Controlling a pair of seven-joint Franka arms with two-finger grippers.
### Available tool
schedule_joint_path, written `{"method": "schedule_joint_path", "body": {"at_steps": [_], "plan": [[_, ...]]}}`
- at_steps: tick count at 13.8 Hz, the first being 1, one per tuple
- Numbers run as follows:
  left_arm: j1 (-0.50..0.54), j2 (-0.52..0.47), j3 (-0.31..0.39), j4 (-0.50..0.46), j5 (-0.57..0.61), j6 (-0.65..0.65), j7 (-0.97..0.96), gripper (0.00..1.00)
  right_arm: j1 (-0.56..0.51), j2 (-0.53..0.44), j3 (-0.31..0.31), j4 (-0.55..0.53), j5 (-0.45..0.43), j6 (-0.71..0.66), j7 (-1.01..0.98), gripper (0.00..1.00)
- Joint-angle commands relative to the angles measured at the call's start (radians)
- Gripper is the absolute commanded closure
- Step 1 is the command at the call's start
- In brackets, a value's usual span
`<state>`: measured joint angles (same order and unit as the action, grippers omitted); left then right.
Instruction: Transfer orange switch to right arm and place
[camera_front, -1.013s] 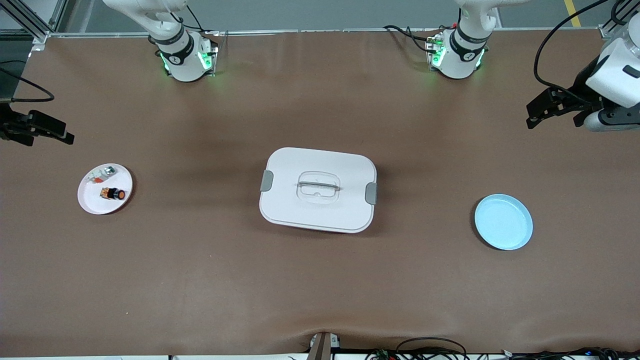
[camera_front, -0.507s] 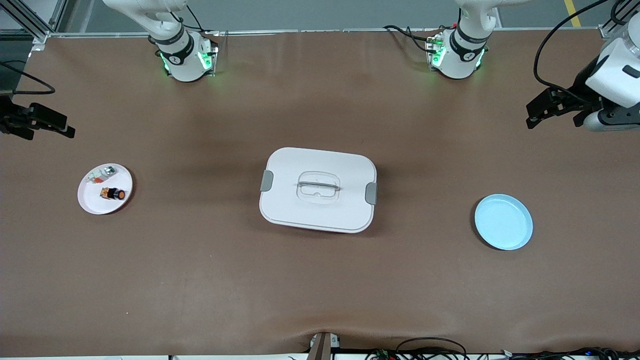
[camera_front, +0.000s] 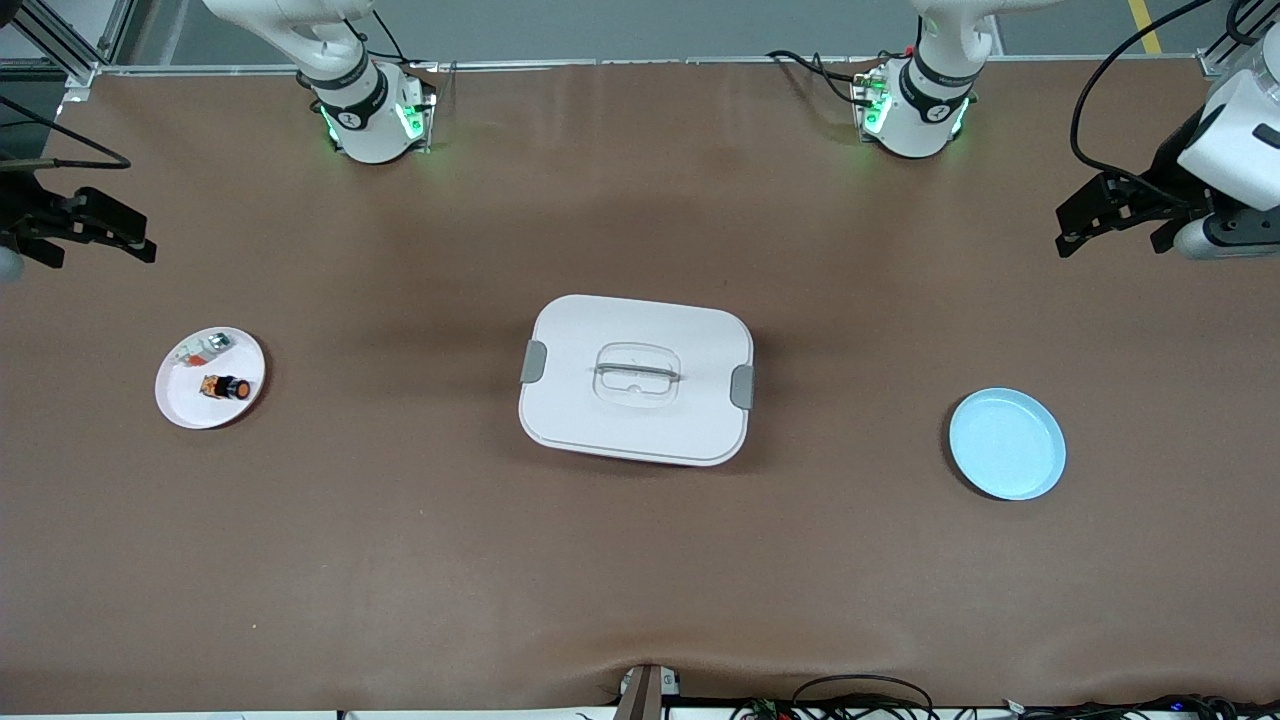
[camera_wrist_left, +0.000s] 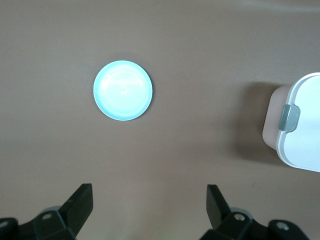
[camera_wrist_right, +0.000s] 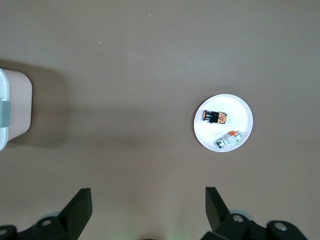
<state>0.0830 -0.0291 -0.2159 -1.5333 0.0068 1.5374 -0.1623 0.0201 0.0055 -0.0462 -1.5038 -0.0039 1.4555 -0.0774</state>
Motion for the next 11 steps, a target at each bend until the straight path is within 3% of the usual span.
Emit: {"method": "schedule_joint_path", "body": {"at_steps": [1,5,11], "plan": [[0.001,-0.005,0.0,0.01,-0.004,-0.005,0.014,0.0,0.006,-0.039,-0.009,-0.036,-0.005,0.006,0.018,0.0],[0.003,-0.008,0.0,0.008,-0.002,-0.006,0.012,0.0,0.053,-0.041,-0.069,-0.047,0.001,0.009,0.018,0.0],[0.006,-0.006,0.0,0.007,-0.002,-0.016,0.024,0.0,0.02,-0.056,-0.07,-0.117,0.039,0.008,0.019,0.0]]}}
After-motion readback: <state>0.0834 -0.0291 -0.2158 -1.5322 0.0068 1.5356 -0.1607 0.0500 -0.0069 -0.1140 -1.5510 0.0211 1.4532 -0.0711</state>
